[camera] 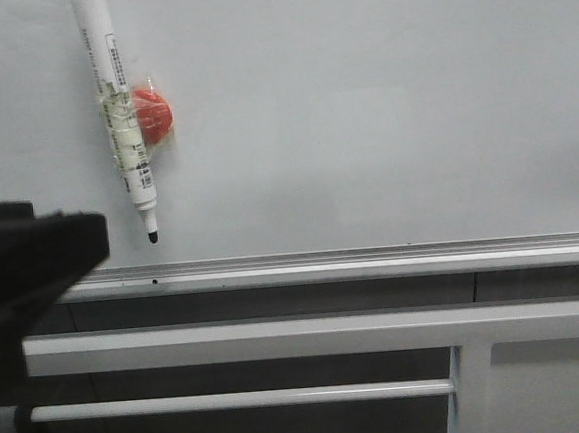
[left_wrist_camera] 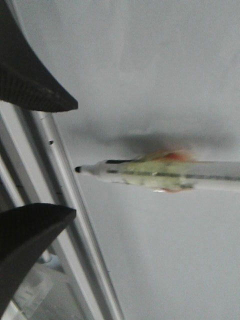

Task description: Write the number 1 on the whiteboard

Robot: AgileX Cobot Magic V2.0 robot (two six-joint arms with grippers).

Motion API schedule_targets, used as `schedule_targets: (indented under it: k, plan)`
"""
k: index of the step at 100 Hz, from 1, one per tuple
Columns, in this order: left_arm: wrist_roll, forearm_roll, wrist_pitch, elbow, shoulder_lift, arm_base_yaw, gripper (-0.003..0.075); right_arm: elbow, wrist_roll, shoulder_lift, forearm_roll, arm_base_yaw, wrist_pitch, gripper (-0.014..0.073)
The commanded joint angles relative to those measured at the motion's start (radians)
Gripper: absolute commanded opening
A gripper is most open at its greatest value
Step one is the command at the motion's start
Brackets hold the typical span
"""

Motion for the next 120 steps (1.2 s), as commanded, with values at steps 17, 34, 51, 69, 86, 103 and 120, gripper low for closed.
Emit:
schedule_targets:
  k: [17, 34, 51, 69, 86, 103, 120]
  plan:
    - [-0.077, 0.030, -0.251, -0.066, 0.087, -0.008, 0.0368, -0.031, -0.074, 0.017, 0.047, 0.041, -0.130, -0.0064]
    - [-0.077, 0.002, -0.251, -0.083, 0.087, -0.008, 0.0368, -0.031, -0.106, 0.017, 0.058, 0.083, -0.132, -0.0064]
    - [-0.072, -0.001, -0.251, -0.118, 0.087, 0.001, 0.0368, -0.031, -0.106, 0.017, 0.058, 0.101, -0.139, -0.0064]
    - [-0.068, 0.002, -0.251, -0.148, 0.087, 0.038, 0.0368, -0.031, -0.106, 0.017, 0.058, 0.114, -0.139, -0.0064]
    - [-0.068, 0.007, -0.251, -0.165, 0.087, 0.065, 0.0368, -0.031, -0.106, 0.017, 0.058, 0.114, -0.139, -0.0064]
    - [-0.068, 0.009, -0.251, -0.187, 0.087, 0.066, 0.0368, -0.031, -0.106, 0.017, 0.058, 0.114, -0.139, -0.0064]
    - [-0.068, -0.004, -0.251, -0.187, 0.087, 0.066, 0.0314, -0.031, -0.106, 0.017, 0.058, 0.114, -0.139, -0.0064]
